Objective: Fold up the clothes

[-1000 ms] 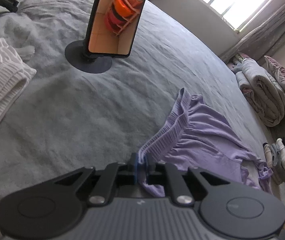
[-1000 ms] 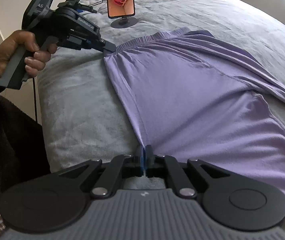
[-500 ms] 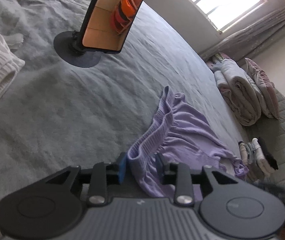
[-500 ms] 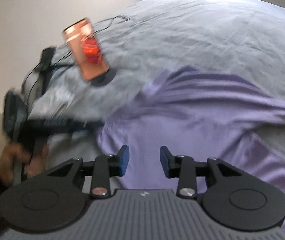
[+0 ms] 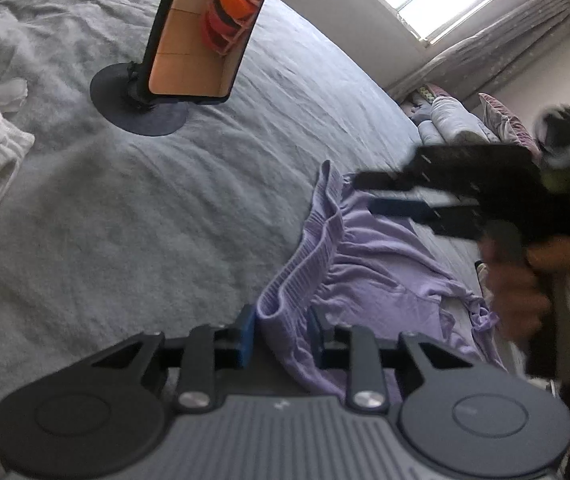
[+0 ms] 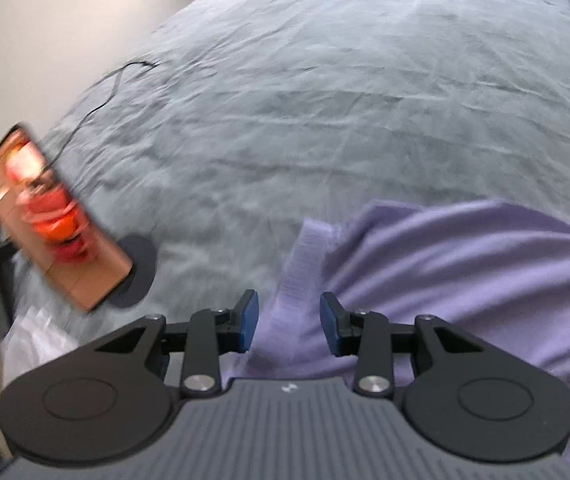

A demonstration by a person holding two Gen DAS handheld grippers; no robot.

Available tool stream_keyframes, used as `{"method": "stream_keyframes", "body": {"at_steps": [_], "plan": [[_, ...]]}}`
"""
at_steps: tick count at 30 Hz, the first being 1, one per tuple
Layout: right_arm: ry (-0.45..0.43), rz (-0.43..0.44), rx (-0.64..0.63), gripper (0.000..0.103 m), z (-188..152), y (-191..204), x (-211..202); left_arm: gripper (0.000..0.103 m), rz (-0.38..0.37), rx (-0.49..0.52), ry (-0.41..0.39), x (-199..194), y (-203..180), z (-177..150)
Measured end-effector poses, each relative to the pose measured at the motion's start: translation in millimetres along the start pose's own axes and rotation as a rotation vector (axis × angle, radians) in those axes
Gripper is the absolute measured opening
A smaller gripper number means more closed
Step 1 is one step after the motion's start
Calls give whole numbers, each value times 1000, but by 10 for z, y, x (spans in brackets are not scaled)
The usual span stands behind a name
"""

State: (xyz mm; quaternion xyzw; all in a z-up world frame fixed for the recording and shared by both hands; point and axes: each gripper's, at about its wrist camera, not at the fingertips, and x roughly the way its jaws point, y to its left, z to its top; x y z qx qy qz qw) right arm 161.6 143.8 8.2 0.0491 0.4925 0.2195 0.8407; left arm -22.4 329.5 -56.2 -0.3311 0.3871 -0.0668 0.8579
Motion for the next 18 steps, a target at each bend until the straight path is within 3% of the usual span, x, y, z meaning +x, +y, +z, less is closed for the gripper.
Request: {"method": "stream_keyframes", "body": {"at_steps": [7,12,15,17,18], "plan": [[-1,-90,47,38,210,136,361,21,19,17,3,10,0,-7],[-8,-206,18,38,189,228,516,17,32,37,2,15,-25,-12],[-21,-296,-18,27,142,277,581,10,54,73,3,29,-63,-15],[-42,-313,-30,21,113,302,578,8,67,90,0,31,-91,-22],[-53,-319,-40,11,103,323,565,7,70,94,-4,23,-103,-26]]}}
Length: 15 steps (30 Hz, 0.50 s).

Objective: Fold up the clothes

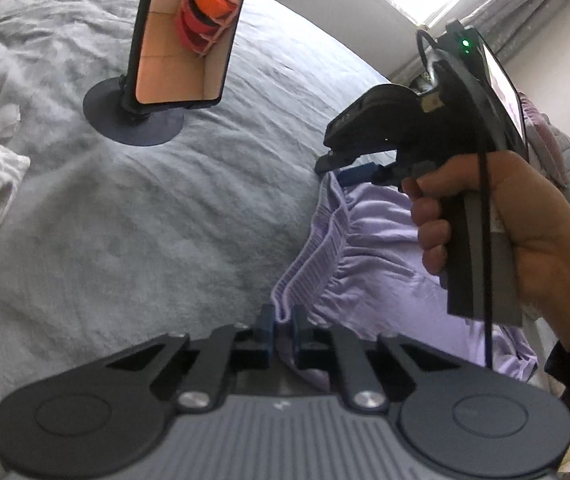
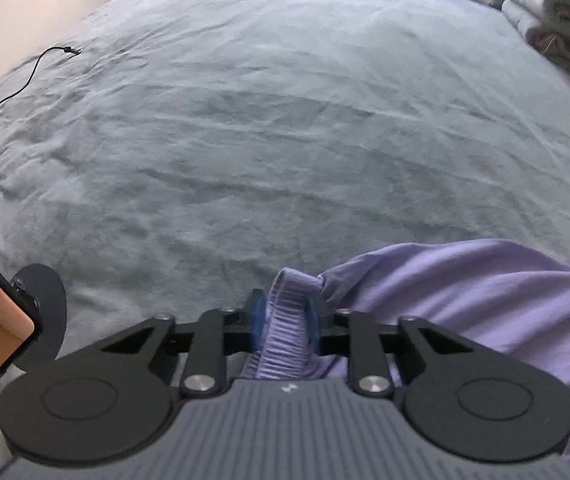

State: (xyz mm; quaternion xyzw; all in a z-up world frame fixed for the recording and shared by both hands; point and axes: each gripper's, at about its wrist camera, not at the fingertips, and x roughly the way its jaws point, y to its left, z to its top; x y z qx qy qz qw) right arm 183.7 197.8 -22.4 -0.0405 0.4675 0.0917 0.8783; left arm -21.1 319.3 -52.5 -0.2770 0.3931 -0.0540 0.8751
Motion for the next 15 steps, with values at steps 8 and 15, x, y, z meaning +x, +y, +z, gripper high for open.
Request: {"method": "stream_keyframes", "body": {"at_steps": [8,15], "plan": [[-113,19,-44,5,123,186,-212,5,13,-16,-88,-154,4,49],[-153,100,-73,5,161,355,-184,5,58,-52,-118,-204,147,139]]}}
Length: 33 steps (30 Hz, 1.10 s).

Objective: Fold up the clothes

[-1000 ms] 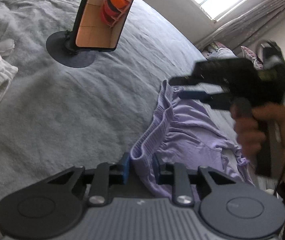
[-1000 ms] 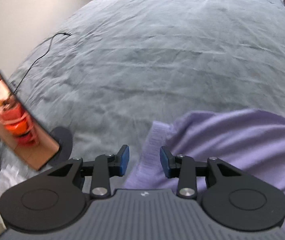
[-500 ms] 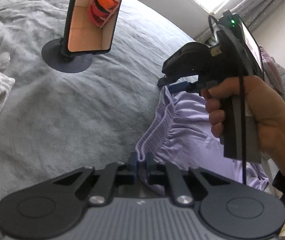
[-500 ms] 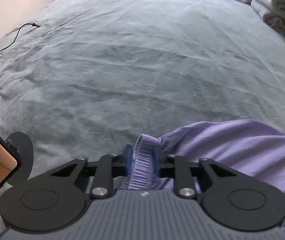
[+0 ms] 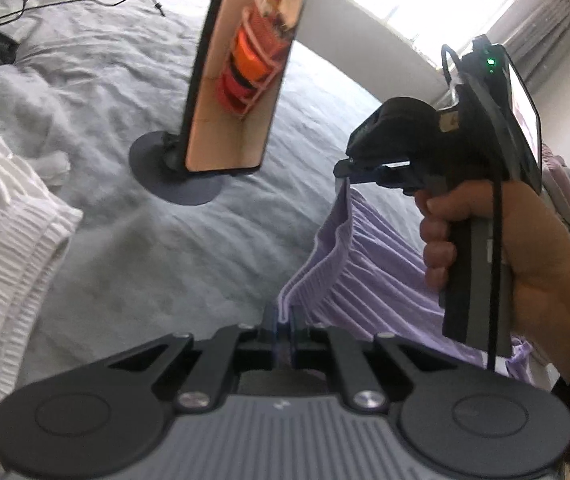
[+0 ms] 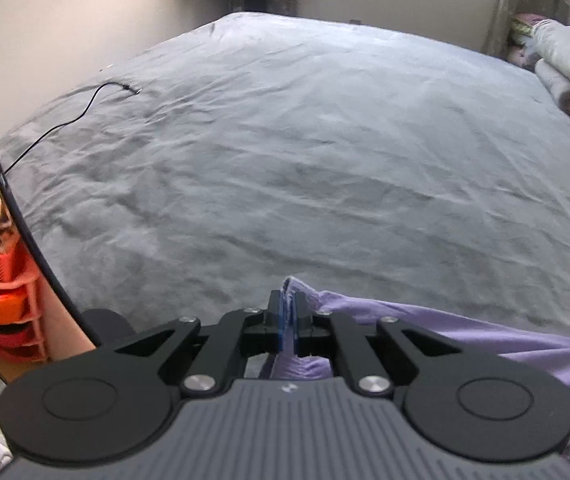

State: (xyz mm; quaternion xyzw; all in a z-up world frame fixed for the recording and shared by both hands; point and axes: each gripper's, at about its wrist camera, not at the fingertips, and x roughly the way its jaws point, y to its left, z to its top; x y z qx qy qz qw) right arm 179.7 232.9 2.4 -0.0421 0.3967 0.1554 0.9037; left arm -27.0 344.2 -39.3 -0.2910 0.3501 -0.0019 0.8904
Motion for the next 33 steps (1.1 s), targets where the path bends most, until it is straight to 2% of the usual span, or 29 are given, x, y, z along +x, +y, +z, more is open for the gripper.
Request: {"method": "stream_keyframes", "body": {"at_steps": [5,7,9,11,12,13,16,18,28,33], "plan": [[36,19,30,6,-70,-28,174,7,32,21,43,103,-3,-18],[43,40,47,14,-91,-53,202,12,35,31,55,120,-14,-14],[53,69,64,16,-91,-79,190,16,28,25,62,115,-10,-5],[61,92,80,26,-82,-127,140,29,3,-13,62,91,12,12],[56,101,90,38,-81,-168,86,43,-11,-30,59,74,19,19],[45,106,95,43,-79,-205,29,56,-16,-44,48,56,9,22],[23,107,90,43,-91,-330,-119,78,35,-22,-5,-7,-93,14],[14,105,94,43,-116,-453,-224,80,62,-3,-35,-41,-168,-4],[-7,37,132,50,-439,-1244,-707,95,86,81,-92,-119,-509,-142],[-9,11,194,53,-635,-1665,-928,95,95,94,-92,-124,-634,-195]]}}
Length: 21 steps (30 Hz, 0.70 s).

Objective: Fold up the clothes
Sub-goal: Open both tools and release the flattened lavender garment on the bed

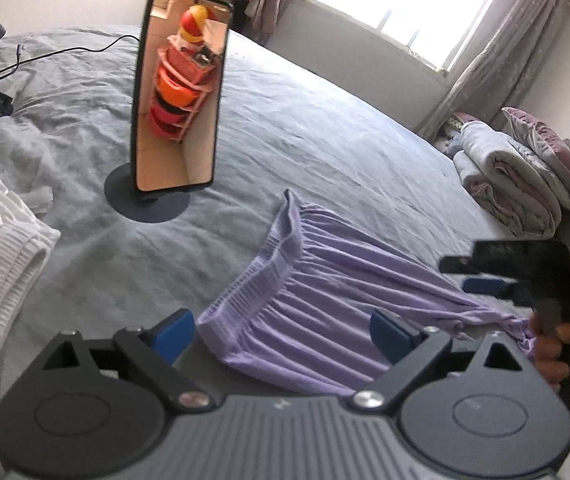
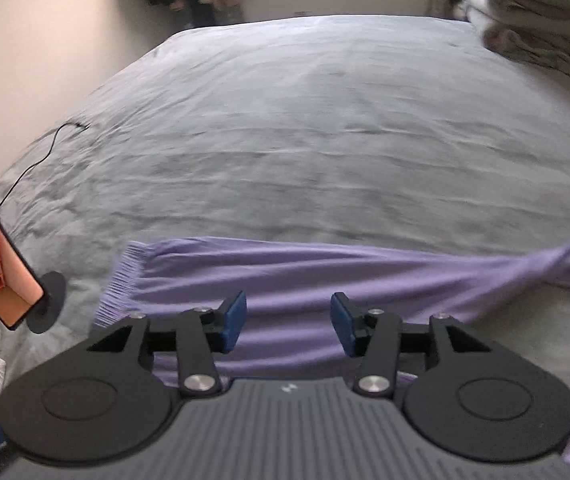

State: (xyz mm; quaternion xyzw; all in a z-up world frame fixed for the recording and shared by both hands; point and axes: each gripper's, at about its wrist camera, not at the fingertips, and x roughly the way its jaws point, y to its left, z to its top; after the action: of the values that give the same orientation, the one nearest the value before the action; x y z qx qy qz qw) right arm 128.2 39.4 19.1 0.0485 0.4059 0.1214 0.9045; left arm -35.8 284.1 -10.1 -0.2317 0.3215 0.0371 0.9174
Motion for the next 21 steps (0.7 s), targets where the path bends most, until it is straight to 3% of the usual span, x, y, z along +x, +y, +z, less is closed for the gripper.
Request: {"method": "stream_keyframes", "body": {"at_steps": [13,21], "plan": [[-25,-49,91,62,-361,-1057,-525,95,-20,119,10,68,-607,-152],[-55,-82,147,67,-673,-1713,-907,96,-89,220,42,247,-1096,-348]]}}
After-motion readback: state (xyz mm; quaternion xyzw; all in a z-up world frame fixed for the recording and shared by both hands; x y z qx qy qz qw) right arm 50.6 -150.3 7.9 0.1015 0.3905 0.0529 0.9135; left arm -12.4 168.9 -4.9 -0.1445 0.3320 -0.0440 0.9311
